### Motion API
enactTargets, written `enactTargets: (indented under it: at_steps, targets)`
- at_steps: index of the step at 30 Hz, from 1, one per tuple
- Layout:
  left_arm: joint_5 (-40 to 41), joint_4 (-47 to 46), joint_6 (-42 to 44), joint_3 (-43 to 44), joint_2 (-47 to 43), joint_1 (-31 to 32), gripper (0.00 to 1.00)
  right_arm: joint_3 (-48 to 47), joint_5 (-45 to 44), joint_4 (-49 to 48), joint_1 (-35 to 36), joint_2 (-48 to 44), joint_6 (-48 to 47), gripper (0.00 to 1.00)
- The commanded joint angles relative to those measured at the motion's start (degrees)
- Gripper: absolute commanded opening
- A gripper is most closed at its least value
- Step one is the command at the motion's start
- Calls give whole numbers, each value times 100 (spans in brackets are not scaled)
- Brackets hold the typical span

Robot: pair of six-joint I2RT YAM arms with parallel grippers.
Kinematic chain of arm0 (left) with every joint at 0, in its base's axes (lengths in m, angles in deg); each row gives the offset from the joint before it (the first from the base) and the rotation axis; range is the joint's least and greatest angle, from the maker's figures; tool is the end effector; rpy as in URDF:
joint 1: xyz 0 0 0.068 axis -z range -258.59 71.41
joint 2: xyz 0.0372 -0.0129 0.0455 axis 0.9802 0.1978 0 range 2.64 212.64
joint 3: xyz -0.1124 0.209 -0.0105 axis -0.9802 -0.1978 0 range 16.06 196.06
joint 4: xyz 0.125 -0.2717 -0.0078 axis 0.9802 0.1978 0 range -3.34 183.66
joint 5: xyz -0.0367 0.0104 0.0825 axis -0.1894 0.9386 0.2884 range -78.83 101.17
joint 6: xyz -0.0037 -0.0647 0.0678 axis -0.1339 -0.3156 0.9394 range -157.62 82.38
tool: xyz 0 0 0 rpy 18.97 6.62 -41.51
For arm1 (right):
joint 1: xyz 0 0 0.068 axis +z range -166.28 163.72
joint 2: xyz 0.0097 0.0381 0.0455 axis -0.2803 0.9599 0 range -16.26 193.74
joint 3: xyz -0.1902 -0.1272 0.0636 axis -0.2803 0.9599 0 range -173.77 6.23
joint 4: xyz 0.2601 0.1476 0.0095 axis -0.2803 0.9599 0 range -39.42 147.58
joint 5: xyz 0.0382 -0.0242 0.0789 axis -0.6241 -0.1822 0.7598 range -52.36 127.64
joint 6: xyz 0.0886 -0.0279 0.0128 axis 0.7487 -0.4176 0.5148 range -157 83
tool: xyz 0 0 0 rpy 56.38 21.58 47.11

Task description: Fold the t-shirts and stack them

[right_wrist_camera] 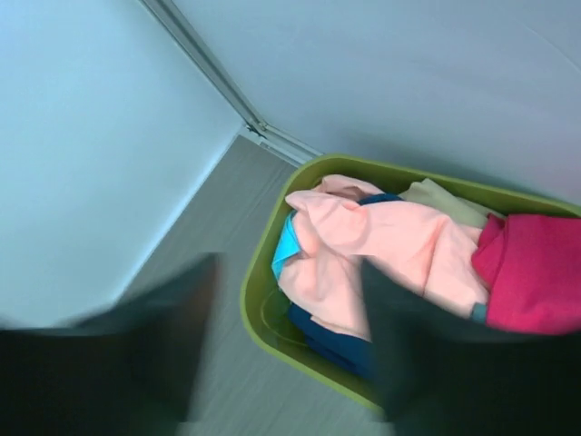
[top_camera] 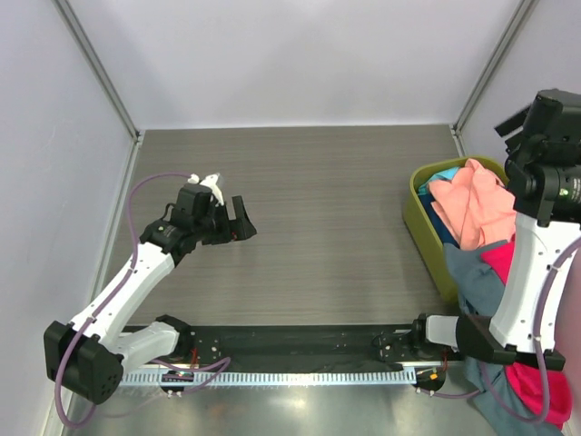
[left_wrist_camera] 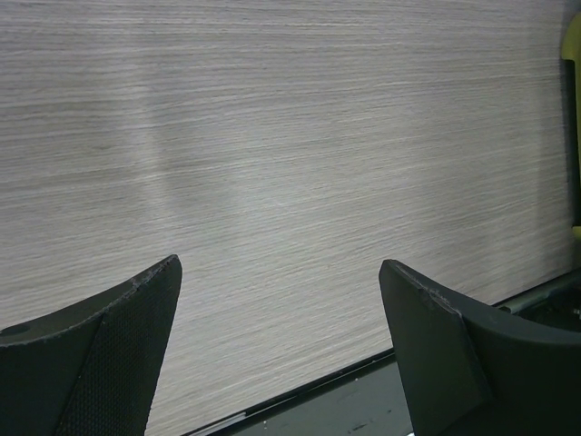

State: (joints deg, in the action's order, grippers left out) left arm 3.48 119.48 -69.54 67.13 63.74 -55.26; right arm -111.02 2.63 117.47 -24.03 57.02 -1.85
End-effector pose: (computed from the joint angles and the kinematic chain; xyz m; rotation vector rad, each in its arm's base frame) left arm 0.2864 -0.1360 0.2146 -0.1093 2.3962 -0.6279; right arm 0.2411 -0.0819 0.5165 1.0448 1.5929 -0.2786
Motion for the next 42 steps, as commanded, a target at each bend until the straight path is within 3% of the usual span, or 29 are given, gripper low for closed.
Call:
enactTargets:
  at_steps: [1, 3, 5, 8, 13, 18, 19, 20, 21, 23, 28, 31, 37, 42]
  targets:
    - [39, 41, 134, 149, -107, -30, 91, 112, 56, 982, -25, 573, -431, 99]
    - [39, 23, 134, 149, -98, -22, 90, 1376, -224, 984, -95, 373, -177, 100]
    - [-22, -21, 116, 105, -46, -22, 91, 2743, -261, 616, -533, -291, 8, 100]
    - [-312, -73, 55, 44, 77, -22, 90, 4064, 150, 158, -1394, -989, 70, 100]
    - [-655, -144, -7, 43, 420, 49, 89, 5114, 1038, -71, -1879, -1553, -70, 100]
    - [-603, -144, -16, 35, 394, 57, 89, 5898, 1320, -458, -2117, -1667, -316, 100]
    - [-577, -153, -7, 17, 324, 49, 89, 5846, 1321, -449, -2125, -1711, -334, 87]
    - [-524, -127, 2, 0, 280, 57, 89, 5767, 1295, -440, -2160, -1737, -351, 73]
    - [-419, -127, 10, -9, 245, 49, 89, 5714, 1294, -440, -2187, -1764, -352, 47]
    - [-296, -92, 28, -9, 157, 49, 89, 5521, 1312, -388, -2187, -1878, -421, 3]
    - [-155, -74, 55, 17, 156, 49, 89, 4942, 1620, -186, -2187, -2141, -484, 1]
    - [-111, -39, 63, 43, 209, 57, 89, 3924, 1777, -37, -2187, -2283, -501, 1]
    - [-32, -12, 90, 114, 244, 57, 89, 1208, 2838, -18, -2187, -1327, -501, 1]
    - [91, 40, 107, 105, 174, 49, 89, -2051, 3412, 130, -2187, 228, -431, 1]
